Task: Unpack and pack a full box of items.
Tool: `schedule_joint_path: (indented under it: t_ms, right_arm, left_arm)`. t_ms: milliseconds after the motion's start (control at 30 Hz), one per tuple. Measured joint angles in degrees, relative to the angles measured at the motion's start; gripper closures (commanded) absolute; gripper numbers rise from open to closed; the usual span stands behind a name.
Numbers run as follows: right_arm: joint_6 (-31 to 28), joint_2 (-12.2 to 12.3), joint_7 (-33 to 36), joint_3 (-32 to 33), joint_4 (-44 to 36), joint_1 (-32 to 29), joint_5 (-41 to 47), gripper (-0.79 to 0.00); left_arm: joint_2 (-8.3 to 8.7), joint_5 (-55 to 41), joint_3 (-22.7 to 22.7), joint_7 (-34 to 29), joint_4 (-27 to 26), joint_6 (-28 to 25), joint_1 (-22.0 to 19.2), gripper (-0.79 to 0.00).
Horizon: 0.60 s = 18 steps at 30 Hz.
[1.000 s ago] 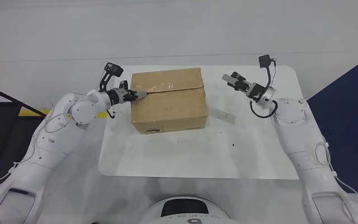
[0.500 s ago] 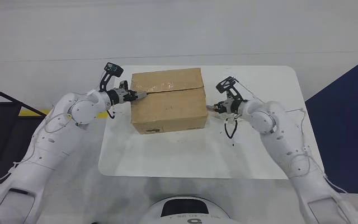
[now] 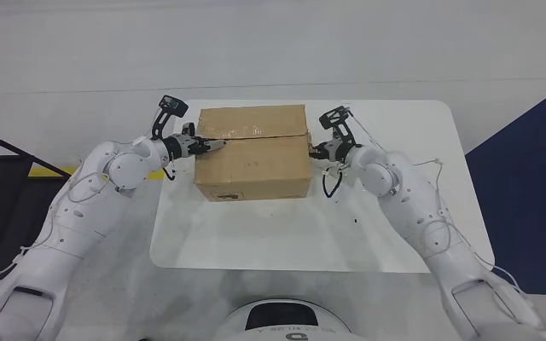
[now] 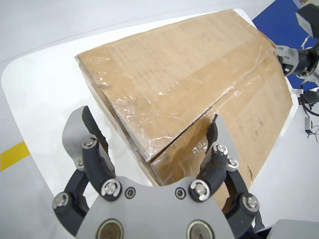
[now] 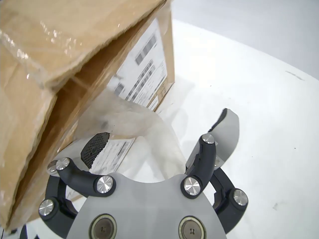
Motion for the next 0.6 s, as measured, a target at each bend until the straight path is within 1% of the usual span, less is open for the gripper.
schedule_joint_path:
  t_ms: [100, 167, 300, 467, 600]
  right_arm:
    - [5.2, -0.8, -5.1, 0.3, 1.2, 0.2, 1.9, -0.785]
    - [6.8, -1.1, -7.9, 0.8, 1.3, -0.2, 3.1, -0.785]
    - [10.4, -1.2, -12.5, 2.0, -1.6, -2.5, 2.2, -0.785]
    - [14.9, -0.9, -15.6, 4.1, -7.1, -6.4, -0.1, -0.785]
    - [20.8, -0.7, -15.5, 5.8, -12.5, -9.5, -3.5, -0.785]
  left_arm:
    - [0.0, 0.0, 0.0, 0.0, 0.0, 0.0, 0.0, -0.785]
    - [0.0, 0.0, 0.0, 0.0, 0.0, 0.0, 0.0, -0.785]
    - [0.0, 0.0, 0.0, 0.0, 0.0, 0.0, 0.0, -0.785]
    - [0.0, 0.0, 0.0, 0.0, 0.0, 0.0, 0.0, -0.785]
    - [0.0, 0.0, 0.0, 0.0, 0.0, 0.0, 0.0, -0.785]
